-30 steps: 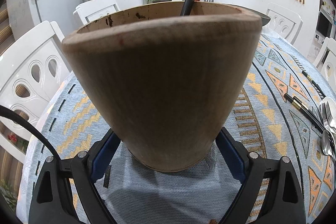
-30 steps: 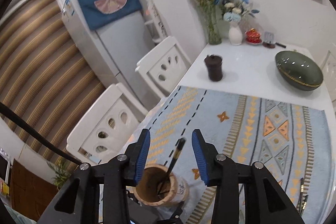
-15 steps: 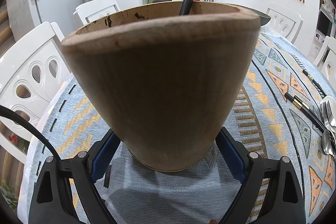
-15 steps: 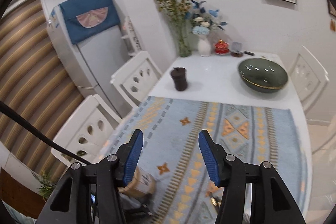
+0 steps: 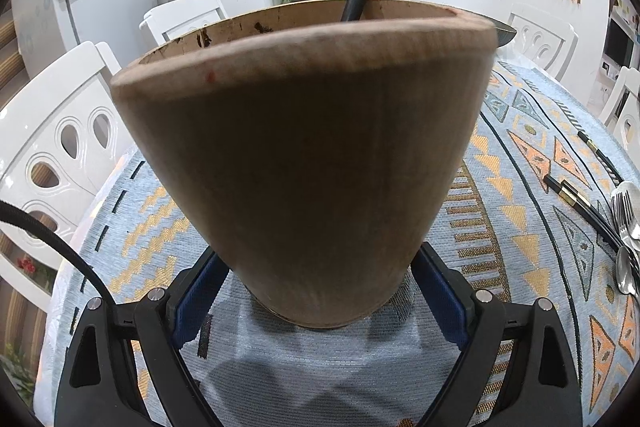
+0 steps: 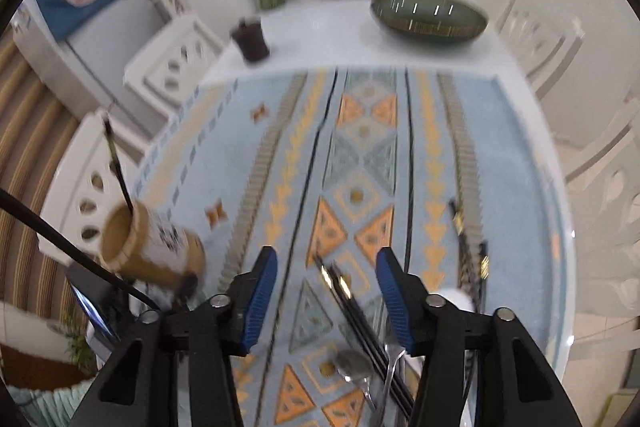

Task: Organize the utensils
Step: 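Grasp another black chopstick with the right gripper from the cutlery row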

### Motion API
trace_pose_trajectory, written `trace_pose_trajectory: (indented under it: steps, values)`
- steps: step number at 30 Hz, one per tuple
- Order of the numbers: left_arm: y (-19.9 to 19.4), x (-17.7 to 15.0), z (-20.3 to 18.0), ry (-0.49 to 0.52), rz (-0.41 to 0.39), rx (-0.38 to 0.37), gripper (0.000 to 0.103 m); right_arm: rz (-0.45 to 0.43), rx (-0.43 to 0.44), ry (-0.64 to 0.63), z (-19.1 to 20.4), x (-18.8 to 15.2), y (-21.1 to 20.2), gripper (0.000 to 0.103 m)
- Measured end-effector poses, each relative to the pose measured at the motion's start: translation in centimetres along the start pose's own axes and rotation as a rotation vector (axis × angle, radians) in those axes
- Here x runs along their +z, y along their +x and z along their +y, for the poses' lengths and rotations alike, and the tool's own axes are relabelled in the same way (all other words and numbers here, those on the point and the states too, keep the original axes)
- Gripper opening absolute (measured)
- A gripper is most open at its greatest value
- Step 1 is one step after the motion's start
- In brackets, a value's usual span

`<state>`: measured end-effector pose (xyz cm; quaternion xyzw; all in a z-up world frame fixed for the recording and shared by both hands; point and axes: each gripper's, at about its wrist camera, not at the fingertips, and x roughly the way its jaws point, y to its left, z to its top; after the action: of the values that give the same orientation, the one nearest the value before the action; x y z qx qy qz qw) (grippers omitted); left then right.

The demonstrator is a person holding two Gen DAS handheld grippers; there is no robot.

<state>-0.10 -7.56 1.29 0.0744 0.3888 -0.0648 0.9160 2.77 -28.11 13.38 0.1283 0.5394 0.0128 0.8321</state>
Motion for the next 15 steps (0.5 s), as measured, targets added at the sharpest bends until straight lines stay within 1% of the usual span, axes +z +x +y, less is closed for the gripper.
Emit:
trace_pose_trajectory:
  steps: [2, 4, 5, 7, 10, 15]
  values:
    - [0.0, 0.0, 0.1, 0.002, 0.002, 0.001, 0.092, 0.062, 0.005, -0.011, -0.6, -0.5, 2.2, 0.036]
    - [0.0, 0.0, 0.1, 0.003, 0.005, 0.002, 0.093, 0.098, -0.004, -0.019, -0.9, -0.8, 3.7, 0.034]
    - [0.0, 0.0, 0.1, 0.003, 0.005, 0.002, 0.093, 0.126, -0.012, -0.025, -1.2, -0.9, 4.7, 0.031]
    - [0.0, 0.1, 0.0, 0.003, 0.005, 0.005, 0.093, 0.16, -0.013, -0.032, -1.6, -1.1, 6.0, 0.028]
    - [0.0, 0.2, 0.0, 0.005, 0.005, 0.007, 0.093, 0.196, -0.025, -0.05, -2.0, -1.4, 7.3, 0.021]
    - [0.0, 0.2, 0.2, 0.004, 0.006, 0.007, 0.093, 0.238, -0.007, -0.085, -2.2, -1.7, 8.6, 0.021]
